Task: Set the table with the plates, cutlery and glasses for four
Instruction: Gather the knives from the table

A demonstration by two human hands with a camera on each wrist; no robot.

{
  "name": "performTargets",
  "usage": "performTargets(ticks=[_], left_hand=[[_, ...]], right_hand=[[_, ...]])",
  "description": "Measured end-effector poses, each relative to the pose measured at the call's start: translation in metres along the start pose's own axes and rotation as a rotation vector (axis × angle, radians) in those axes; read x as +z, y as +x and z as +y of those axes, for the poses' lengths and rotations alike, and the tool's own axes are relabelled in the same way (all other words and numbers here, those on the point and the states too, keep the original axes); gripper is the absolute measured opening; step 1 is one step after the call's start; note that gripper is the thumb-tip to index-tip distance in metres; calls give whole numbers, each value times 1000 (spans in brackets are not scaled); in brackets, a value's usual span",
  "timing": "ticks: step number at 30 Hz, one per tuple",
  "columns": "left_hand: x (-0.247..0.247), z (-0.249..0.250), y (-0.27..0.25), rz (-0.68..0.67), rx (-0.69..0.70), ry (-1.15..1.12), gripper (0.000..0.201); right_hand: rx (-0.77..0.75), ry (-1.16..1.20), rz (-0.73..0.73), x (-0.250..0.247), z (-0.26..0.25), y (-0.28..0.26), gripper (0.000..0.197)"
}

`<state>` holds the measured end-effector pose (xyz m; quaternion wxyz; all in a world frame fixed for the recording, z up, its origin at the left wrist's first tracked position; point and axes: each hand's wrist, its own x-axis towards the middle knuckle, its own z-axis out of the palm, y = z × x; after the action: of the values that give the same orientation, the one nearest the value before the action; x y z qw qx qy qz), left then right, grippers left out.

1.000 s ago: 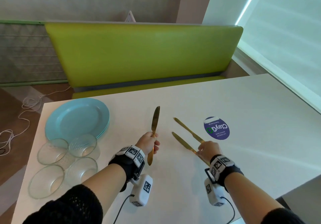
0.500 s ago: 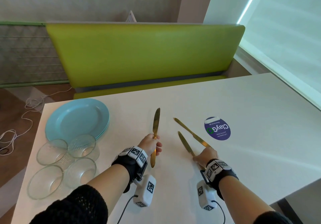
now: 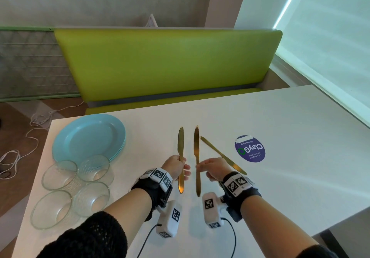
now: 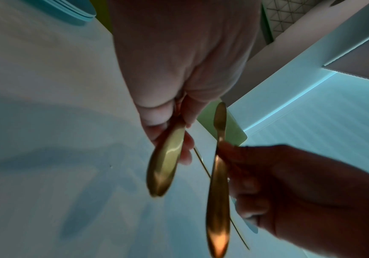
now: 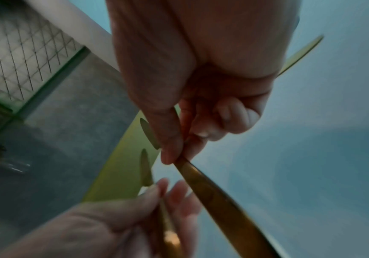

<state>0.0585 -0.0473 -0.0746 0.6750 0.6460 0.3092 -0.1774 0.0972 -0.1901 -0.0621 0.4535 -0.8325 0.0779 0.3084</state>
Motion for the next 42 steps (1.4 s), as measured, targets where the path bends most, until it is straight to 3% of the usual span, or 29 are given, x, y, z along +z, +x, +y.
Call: performTargets(ticks=[5, 10, 18, 26, 30, 33, 42], left_hand=[[2, 3, -2, -72, -5, 1, 10], [-1, 5, -3, -82, -32, -187, 11], [1, 3, 4, -99, -10, -227, 16], [6, 4, 16, 0, -13, -240, 27], [3, 4, 21, 68, -31, -254, 31], [-3, 3, 22, 68, -36, -261, 32], [-9, -5, 21, 47, 34, -116, 21]], right_hand=[[-3, 138, -109, 17, -18, -2, 14], [19, 115, -77, 21, -21, 2, 12], [-7, 89, -13, 26, -20, 8, 16], [-73, 2, -39, 18, -21, 24, 14], [-128, -246, 130, -11, -23, 44, 7], [-103, -623, 221, -34, -23, 60, 27], [-94, -1102, 214, -44, -16, 84, 34]])
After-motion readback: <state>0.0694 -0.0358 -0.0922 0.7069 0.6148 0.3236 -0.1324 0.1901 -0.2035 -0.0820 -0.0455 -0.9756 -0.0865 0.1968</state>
